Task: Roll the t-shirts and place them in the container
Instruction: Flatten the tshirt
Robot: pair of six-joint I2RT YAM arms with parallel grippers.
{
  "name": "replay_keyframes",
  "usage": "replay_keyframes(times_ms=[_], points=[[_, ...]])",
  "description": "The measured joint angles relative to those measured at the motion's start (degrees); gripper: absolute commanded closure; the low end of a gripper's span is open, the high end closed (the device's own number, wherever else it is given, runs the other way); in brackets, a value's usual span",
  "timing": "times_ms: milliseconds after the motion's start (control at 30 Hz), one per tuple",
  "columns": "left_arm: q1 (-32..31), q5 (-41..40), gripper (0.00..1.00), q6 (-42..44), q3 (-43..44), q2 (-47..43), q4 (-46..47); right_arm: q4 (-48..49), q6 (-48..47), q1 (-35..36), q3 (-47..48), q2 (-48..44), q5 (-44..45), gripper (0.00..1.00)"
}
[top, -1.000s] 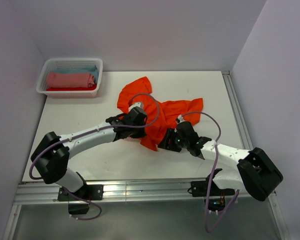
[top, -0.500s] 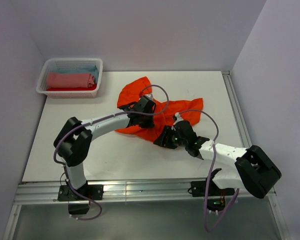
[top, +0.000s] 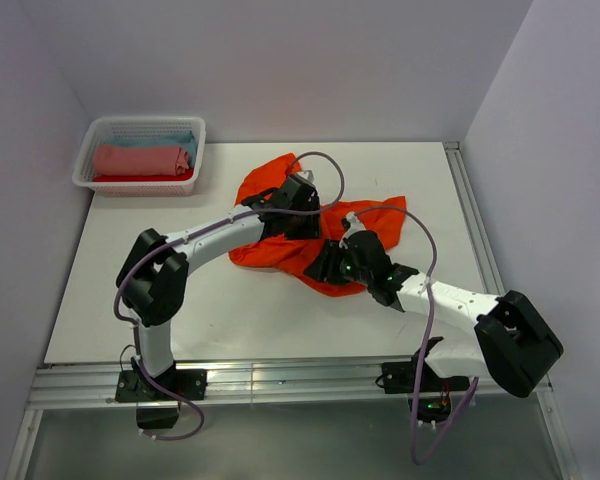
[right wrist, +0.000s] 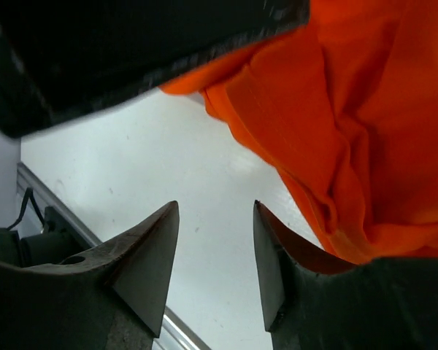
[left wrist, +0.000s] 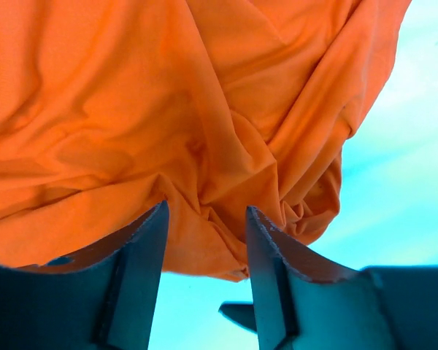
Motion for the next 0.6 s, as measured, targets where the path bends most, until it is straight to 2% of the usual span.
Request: replay_keyframes(times_ms=[333, 600], points=[[1.9, -0.35, 0.47, 0.11, -3.76, -8.52, -0.57, -3.1, -3.04, 0.0, 8.46, 6.86, 3.93, 0.46], [4.9, -3.43, 0.47, 0.15, -16.24, -22.82, -1.14, -7.17, -5.97, -0.02, 10.86, 8.63, 4.96, 0.5]])
